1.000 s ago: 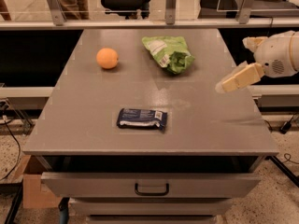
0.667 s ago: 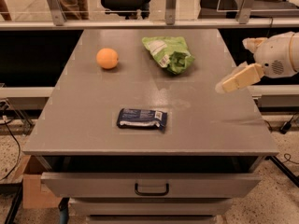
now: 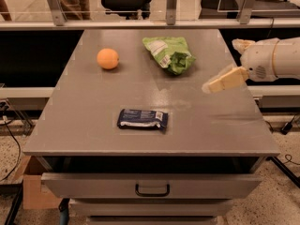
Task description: Pick green rice chip bag
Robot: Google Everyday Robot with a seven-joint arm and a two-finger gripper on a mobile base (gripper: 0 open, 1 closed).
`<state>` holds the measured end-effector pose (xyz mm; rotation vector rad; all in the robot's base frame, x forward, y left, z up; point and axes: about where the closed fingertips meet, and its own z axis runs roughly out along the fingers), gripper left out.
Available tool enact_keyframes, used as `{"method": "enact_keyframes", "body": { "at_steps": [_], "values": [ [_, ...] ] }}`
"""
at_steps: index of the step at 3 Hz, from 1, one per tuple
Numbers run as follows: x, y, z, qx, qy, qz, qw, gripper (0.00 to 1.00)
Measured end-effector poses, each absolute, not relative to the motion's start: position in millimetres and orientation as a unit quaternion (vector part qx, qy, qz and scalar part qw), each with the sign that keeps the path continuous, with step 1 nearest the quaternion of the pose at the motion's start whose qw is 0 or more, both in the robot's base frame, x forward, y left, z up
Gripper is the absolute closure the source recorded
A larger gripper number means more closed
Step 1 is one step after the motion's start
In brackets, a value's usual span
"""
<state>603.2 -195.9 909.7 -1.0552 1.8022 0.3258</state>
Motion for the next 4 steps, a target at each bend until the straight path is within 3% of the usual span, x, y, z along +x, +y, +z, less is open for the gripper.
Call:
{"method": "enact_keyframes", "body": {
  "at_steps": [4],
  "values": [
    [676, -135, 880, -0.460, 0.707, 0.163, 0.512, 0.00]
  ]
}}
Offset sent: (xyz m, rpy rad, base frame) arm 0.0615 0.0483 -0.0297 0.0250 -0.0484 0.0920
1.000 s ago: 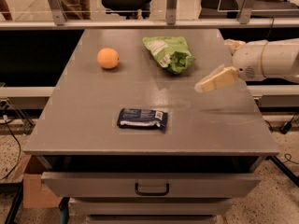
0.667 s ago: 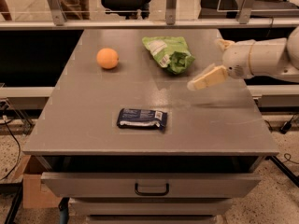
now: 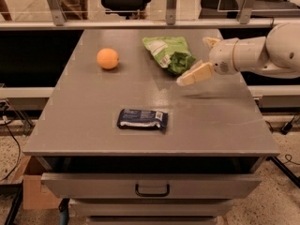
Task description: Pick green rice chip bag
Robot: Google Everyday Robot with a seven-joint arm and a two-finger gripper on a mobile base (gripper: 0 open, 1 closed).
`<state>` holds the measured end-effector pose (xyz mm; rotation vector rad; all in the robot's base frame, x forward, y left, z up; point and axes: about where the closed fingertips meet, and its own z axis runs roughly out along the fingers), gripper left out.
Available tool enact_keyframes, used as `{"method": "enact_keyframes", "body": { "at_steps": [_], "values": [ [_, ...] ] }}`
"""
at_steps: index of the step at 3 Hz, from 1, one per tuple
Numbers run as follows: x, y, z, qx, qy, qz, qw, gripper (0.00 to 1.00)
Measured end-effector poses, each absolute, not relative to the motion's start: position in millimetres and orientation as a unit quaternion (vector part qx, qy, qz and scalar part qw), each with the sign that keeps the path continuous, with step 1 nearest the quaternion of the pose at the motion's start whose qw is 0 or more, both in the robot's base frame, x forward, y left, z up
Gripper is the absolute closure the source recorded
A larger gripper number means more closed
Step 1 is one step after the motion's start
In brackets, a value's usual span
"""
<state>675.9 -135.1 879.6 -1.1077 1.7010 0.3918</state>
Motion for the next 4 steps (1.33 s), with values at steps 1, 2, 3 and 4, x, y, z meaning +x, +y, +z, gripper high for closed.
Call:
{"method": "enact_keyframes", "body": {
  "at_steps": [1, 2, 3, 4],
  "values": [
    [693, -127, 872, -0.460, 0.705, 0.164, 0.514, 0.00],
    [707, -118, 867, -0.461, 0.701, 0.167, 0.517, 0.00],
    [717, -108, 860, -0.460, 0.697, 0.183, 0.518, 0.20],
    [720, -102, 855, -0.465, 0.695, 0.194, 0.513, 0.43]
  ]
}}
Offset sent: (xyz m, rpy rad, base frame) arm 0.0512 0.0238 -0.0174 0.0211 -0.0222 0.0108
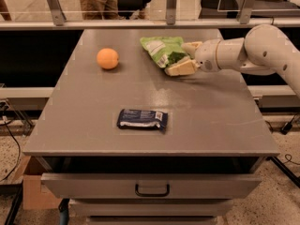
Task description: Pick green rice chip bag
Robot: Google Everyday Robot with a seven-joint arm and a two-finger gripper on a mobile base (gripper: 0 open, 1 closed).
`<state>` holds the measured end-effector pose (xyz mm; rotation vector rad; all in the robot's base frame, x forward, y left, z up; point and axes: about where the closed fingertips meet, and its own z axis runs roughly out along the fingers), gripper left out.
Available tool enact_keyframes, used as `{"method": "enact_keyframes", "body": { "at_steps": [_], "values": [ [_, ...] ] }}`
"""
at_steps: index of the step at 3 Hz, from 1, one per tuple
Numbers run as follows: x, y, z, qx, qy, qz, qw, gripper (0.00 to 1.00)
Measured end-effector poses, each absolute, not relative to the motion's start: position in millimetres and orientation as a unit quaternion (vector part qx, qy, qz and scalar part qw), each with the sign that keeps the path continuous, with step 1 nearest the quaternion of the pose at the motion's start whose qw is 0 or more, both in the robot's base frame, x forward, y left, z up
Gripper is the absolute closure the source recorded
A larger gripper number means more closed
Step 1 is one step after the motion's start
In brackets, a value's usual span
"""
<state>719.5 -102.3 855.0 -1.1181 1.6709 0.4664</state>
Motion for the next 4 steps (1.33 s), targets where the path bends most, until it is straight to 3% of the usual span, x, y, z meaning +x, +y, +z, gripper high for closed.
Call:
{"method": "enact_keyframes", "body": {
  "at_steps": [1, 2, 4],
  "values": [
    [719, -101, 853, -0.465, 0.694, 0.199, 0.512, 0.65],
    [715, -92, 871, -0.456, 0.677, 0.232, 0.529, 0.97],
    [686, -83, 939, -0.486, 0.620, 0.290, 0.543, 1.00]
  ]
}}
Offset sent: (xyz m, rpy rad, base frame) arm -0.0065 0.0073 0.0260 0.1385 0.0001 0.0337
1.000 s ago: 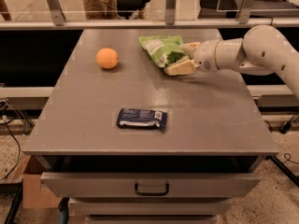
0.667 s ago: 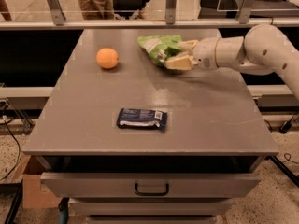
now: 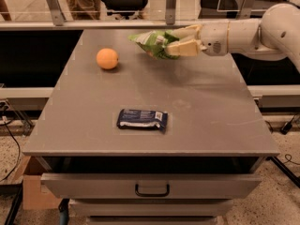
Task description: Pick green rice chip bag
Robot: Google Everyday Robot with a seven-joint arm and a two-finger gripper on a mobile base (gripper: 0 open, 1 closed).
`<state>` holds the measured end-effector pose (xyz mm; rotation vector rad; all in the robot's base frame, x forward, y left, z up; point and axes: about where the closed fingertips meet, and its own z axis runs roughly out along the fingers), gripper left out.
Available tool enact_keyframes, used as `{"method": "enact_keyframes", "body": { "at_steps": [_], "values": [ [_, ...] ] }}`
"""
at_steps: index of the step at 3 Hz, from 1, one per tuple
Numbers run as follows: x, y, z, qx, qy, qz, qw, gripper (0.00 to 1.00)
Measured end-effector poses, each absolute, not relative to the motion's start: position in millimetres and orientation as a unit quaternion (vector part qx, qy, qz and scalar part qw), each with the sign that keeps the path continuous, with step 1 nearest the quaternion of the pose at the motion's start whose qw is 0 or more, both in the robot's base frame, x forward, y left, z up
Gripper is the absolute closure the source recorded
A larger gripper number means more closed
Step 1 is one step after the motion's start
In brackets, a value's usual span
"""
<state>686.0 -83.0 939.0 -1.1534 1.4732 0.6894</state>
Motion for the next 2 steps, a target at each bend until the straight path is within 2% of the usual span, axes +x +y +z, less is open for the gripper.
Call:
{"method": "enact_keyframes", "body": {
  "at_steps": [2],
  "values": [
    [671.4, -83.5, 959.8, -0.501, 0.598, 0.306, 0.546, 1.00]
  ]
}}
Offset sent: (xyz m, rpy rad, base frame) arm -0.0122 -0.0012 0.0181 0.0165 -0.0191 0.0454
